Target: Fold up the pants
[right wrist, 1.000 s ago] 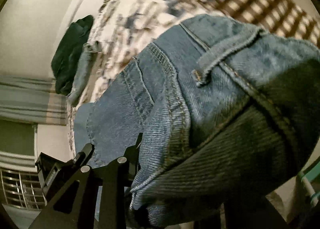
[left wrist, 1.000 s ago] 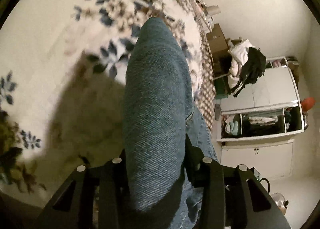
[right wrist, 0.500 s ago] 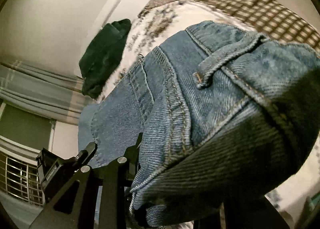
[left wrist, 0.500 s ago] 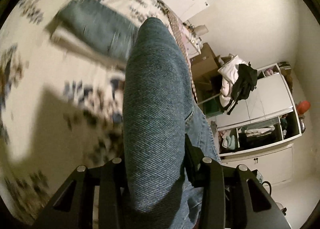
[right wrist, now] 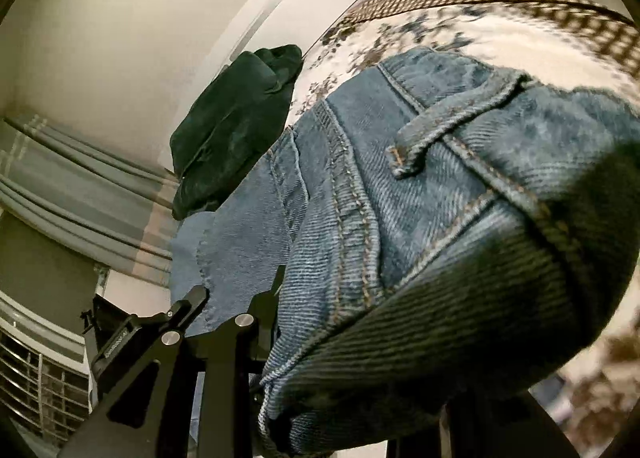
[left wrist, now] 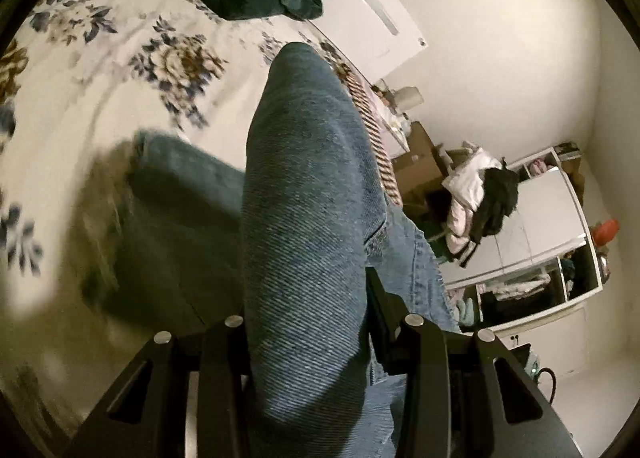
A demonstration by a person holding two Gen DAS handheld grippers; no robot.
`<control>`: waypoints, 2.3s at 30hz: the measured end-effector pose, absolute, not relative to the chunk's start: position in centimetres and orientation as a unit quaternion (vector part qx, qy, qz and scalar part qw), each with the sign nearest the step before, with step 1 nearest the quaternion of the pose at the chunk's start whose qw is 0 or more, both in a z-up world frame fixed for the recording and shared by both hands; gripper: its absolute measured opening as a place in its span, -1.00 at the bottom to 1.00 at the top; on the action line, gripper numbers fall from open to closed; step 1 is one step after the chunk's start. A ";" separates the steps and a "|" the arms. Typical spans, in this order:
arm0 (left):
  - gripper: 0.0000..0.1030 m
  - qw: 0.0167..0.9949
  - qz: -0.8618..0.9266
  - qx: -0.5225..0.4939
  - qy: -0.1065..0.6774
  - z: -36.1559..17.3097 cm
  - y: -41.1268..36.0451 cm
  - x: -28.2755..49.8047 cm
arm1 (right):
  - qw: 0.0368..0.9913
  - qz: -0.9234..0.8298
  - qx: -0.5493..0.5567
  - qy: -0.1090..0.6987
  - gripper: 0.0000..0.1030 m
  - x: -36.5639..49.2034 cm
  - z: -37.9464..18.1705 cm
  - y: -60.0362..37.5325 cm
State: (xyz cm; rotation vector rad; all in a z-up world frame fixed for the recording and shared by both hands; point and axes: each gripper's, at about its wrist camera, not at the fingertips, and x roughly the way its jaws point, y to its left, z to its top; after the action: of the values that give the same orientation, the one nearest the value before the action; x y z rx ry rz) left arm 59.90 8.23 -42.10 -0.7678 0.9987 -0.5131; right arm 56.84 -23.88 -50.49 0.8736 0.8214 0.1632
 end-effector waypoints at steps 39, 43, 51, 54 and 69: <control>0.70 0.854 -0.031 -0.048 0.517 -33.4 6.5 53.2 | 0.872 -0.052 0.038 0.485 1.00 56.9 -41.9 -18.1; 0.70 0.866 -0.031 -0.038 0.497 -28.7 5.2 49.9 | 0.883 -0.051 0.031 0.465 1.00 53.6 -36.3 -17.4; 0.70 0.893 0.003 -0.029 0.450 -19.2 4.7 41.9 | 0.905 -0.047 0.006 0.423 1.00 44.7 -25.6 -16.7; 0.70 0.903 0.008 -0.025 0.429 -15.6 4.2 38.4 | 0.913 -0.048 0.003 0.404 1.00 41.0 -21.3 -17.1; 0.70 0.936 0.029 -0.039 0.350 -4.7 1.9 23.8 | 0.945 -0.010 0.000 0.328 1.00 23.1 -5.3 -18.9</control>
State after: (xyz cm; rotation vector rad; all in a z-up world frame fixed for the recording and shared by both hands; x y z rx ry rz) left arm 23.82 1.91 -4.68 -0.0789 0.7144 0.0596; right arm 23.10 -18.87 -5.32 -0.0001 0.6680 -0.0213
